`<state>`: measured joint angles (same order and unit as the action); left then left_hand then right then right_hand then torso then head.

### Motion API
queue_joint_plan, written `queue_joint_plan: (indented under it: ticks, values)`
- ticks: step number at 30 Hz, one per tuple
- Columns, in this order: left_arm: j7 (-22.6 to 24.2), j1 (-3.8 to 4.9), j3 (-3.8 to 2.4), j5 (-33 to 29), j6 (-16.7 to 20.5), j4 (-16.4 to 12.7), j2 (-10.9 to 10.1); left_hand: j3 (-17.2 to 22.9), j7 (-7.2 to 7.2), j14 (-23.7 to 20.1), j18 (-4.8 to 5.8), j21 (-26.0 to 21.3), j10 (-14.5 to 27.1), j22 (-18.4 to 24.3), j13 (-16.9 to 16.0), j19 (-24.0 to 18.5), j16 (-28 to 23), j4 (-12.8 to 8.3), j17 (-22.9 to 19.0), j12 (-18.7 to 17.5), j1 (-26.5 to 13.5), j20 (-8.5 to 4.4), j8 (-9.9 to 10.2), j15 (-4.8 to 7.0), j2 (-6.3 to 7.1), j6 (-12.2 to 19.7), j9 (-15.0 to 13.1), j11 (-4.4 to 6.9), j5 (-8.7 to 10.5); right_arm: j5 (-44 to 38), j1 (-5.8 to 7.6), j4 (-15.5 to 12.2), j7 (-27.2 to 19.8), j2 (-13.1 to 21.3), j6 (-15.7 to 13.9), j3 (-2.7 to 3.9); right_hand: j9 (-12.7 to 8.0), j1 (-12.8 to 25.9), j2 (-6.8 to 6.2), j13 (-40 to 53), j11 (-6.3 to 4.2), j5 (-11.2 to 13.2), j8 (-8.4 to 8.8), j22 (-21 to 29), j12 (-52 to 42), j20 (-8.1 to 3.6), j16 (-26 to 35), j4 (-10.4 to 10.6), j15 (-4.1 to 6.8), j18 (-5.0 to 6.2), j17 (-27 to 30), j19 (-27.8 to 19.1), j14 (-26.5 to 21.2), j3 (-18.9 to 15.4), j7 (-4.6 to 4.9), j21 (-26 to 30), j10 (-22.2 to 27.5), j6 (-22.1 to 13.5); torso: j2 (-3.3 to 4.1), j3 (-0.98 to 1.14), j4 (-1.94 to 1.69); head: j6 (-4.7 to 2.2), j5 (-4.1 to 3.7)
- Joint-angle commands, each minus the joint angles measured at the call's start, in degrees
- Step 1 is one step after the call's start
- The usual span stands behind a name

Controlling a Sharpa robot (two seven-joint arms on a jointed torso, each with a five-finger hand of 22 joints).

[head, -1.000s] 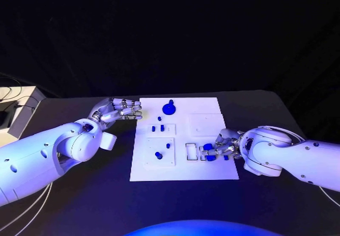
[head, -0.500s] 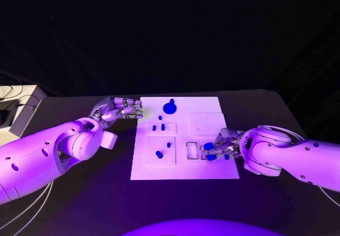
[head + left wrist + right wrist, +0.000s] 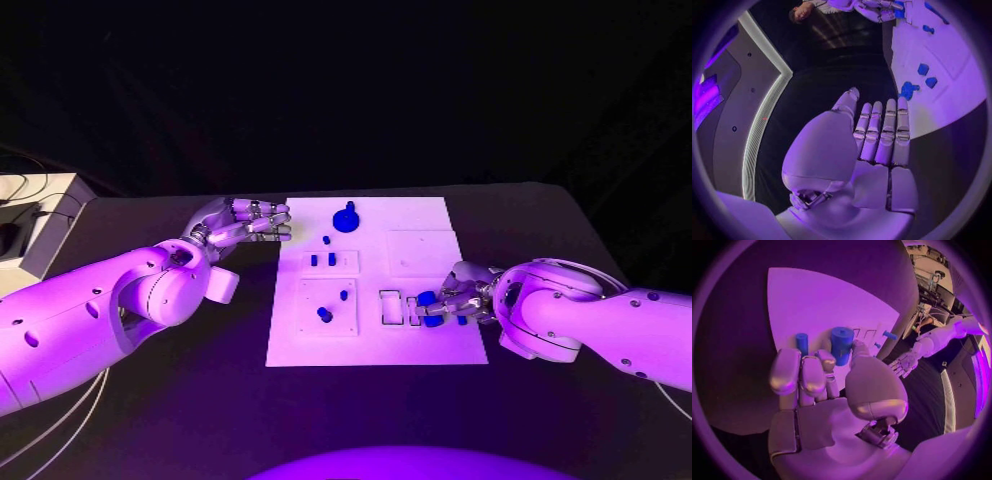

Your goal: Assemble the parts on the task board

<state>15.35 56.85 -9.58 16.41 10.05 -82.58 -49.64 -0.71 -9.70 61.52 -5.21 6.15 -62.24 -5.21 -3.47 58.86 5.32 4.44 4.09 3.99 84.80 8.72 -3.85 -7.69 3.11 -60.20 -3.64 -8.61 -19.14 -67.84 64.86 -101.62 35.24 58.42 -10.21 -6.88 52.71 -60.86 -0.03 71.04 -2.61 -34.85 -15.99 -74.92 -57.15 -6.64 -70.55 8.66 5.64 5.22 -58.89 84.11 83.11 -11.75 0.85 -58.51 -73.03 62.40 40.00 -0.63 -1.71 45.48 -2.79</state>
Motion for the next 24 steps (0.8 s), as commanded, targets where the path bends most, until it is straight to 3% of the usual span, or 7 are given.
queue_joint_plan:
  ticks: [1, 11, 18, 24]
  values:
    - [0.1, -0.04, -0.05, -0.3, -0.9, -0.2, 0.0, 0.0, -0.09, -0.3, -0.27, 0.0, 0.4, 0.1, 0.0, 0.1, 0.3, 0.4, 0.0, -0.2, 0.2, 0.43, 0.2, -0.08, -0.34, 0.4, 0.0, 0.07, -0.22, 4.1, 0.64, -0.7, -0.5, 0.3, -1.3, 0.03, 0.2, -1.2, 1.67, -0.1, -0.43, -0.1, -0.31, -7.8, 0.2, -0.3, 0.0, -1.6, 0.54, -1.08, -0.1, 3.4, 0.0, 1.2, -0.34, -0.3, 0.1, -0.1, -0.03, -0.04, -0.05, -0.07, 0.1]
    - [0.0, -0.04, -0.05, -0.3, -0.8, -0.2, 0.1, 0.0, -0.07, -0.3, -0.28, 0.0, 0.4, 0.1, 0.0, 0.0, 0.4, 0.5, 0.0, -0.2, 0.3, 0.44, 0.2, -0.09, -0.37, 0.4, 0.0, 0.07, -0.19, 7.4, 2.73, -2.8, -0.4, 1.1, -2.7, 0.14, 0.1, -1.2, 1.84, -0.1, -0.44, -0.2, -0.28, -7.8, 0.2, -0.3, 0.0, -1.7, 0.55, -1.1, -0.1, 3.4, 0.0, 1.2, -0.36, -0.4, 0.0, 0.0, -0.04, -0.11, -0.05, -0.07, 0.16]
    - [0.0, -0.04, -0.05, -0.3, -0.7, -0.2, 0.0, 0.0, -0.07, -0.3, -0.28, 0.0, 0.4, 0.1, 0.0, 0.0, 0.4, 0.5, 0.0, -0.2, 0.3, 0.44, 0.2, -0.09, -0.37, 0.4, 0.0, 0.07, -0.19, 8.3, 3.16, -3.7, -0.5, 0.6, -3.4, 0.18, 0.0, -0.9, 1.86, -0.1, -0.45, -0.1, -0.24, -7.9, 0.2, -0.31, 0.0, -1.7, 0.56, -1.11, -0.1, 3.4, 0.0, 1.1, -0.37, -0.5, 0.0, 0.1, -0.01, -0.08, -0.12, -0.04, 0.22]
    - [0.0, -0.04, -0.05, -0.3, -0.7, -0.3, 0.0, 0.0, -0.07, -0.3, -0.28, 0.0, 0.4, 0.1, 0.0, 0.0, 0.4, 0.5, 0.0, -0.2, 0.3, 0.44, 0.2, -0.09, -0.37, 0.4, 0.0, 0.07, -0.19, 8.5, 3.19, -2.7, -0.4, -1.8, -3.4, 0.15, 0.0, -1.0, 2.03, -0.1, -0.45, 0.0, -0.18, -7.9, 0.3, -0.31, 0.1, -1.7, 0.56, -1.12, -0.1, 3.4, 0.0, 1.1, -0.37, -0.5, 0.0, 0.1, -0.02, -0.08, -0.05, -0.02, 0.23]
